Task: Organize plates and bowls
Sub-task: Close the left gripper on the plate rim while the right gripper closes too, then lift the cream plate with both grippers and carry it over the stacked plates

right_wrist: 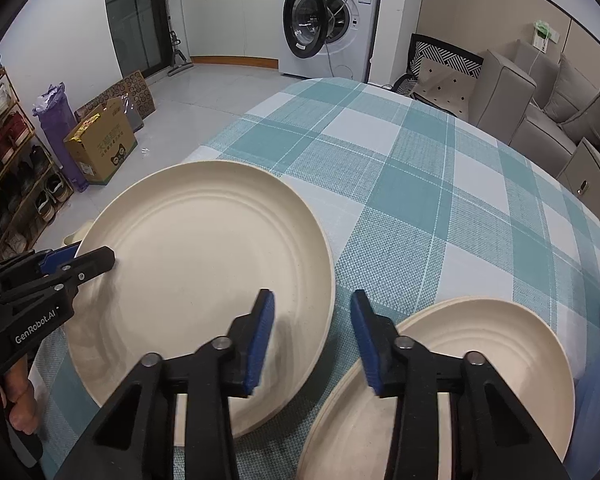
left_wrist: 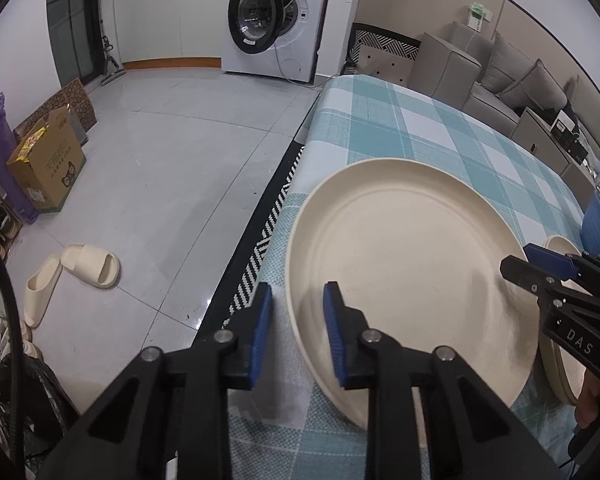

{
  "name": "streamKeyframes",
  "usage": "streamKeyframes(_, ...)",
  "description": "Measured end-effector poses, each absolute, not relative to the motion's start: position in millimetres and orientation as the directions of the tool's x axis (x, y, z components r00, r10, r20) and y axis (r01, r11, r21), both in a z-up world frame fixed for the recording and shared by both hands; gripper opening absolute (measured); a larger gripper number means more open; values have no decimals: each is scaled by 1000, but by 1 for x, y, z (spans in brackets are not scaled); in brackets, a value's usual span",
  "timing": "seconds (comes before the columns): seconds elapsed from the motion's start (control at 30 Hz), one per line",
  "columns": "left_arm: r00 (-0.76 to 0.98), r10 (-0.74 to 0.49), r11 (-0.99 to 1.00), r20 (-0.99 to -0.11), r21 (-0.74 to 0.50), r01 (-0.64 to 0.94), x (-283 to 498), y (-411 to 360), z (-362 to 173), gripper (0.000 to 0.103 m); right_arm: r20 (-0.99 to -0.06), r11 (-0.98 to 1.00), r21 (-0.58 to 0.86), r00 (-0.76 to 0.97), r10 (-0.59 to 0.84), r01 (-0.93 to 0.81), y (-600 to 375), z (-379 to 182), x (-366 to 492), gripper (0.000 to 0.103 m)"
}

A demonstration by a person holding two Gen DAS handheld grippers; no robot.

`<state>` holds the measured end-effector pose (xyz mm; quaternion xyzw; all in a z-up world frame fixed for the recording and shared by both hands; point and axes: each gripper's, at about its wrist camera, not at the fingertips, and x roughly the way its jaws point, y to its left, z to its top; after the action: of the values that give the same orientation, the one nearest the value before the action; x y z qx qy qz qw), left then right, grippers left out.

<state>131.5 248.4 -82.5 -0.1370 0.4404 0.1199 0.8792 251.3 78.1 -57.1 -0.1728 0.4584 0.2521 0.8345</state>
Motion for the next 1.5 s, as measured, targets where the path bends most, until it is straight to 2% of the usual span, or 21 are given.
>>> streamKeyframes(0.1, 583, 92, 939, -808, -124, -320, 132, 244, -82, 17, -847, 810, -62, 459, 266, -583, 79, -56, 249, 25)
streamKeyframes(0.3, 581, 101, 941, -808, -112, -320, 132, 242, -81, 17, -842, 815, -74, 474, 258, -575, 78, -55, 247, 22)
streamKeyframes(0.77, 597, 110, 942, -795, -109, -318, 129, 238, -73, 17, -831, 815, -78, 489, 265, -573, 73, -47, 243, 21)
streamKeyframes(1.5, 659, 96, 952, -746, -125, -280, 115, 219, -37, 17, -778, 831, -123, 573, 258, -542, 52, 6, 214, 22)
